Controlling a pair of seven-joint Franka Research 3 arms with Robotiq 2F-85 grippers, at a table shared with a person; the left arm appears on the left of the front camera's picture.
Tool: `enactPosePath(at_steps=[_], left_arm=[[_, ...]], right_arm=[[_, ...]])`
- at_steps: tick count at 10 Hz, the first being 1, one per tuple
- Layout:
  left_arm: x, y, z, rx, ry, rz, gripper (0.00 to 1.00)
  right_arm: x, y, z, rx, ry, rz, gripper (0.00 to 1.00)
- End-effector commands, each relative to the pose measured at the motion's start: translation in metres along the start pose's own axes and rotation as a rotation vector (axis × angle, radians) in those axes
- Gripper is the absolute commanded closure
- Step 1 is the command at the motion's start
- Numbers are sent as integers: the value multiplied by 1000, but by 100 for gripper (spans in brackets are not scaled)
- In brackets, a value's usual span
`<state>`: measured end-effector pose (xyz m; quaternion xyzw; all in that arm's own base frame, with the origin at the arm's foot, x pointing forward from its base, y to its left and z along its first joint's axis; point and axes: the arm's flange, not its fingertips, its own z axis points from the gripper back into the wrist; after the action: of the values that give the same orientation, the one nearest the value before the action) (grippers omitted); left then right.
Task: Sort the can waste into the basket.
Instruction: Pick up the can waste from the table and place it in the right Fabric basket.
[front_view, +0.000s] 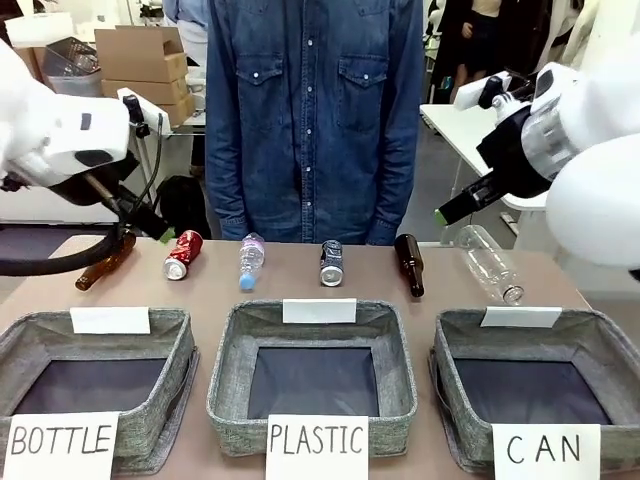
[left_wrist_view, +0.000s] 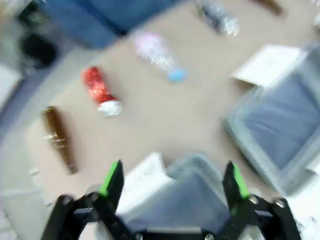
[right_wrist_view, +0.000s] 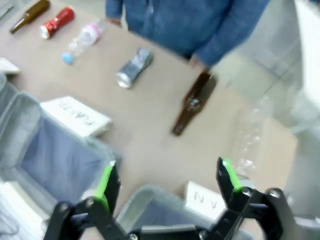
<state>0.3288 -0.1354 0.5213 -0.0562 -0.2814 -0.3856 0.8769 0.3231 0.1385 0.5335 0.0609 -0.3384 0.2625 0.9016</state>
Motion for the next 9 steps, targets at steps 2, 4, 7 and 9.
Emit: enactPosePath(at_steps=[2, 4, 7, 9], left_arm=[[-46, 56, 56, -688, -97, -28, 0], [-79, 92, 67, -800, -265, 134, 0], [-105, 125, 66, -900, -515, 314, 0], [-94, 128, 50, -836, -531, 314, 0]], right_arm=[[-38, -64, 53, 413, 94, -565, 0], [-73, -104, 77, 544, -27, -749, 0], [-116, -137, 77, 586, -222, -861, 0], [-122, -135, 75, 413, -287, -839, 0]])
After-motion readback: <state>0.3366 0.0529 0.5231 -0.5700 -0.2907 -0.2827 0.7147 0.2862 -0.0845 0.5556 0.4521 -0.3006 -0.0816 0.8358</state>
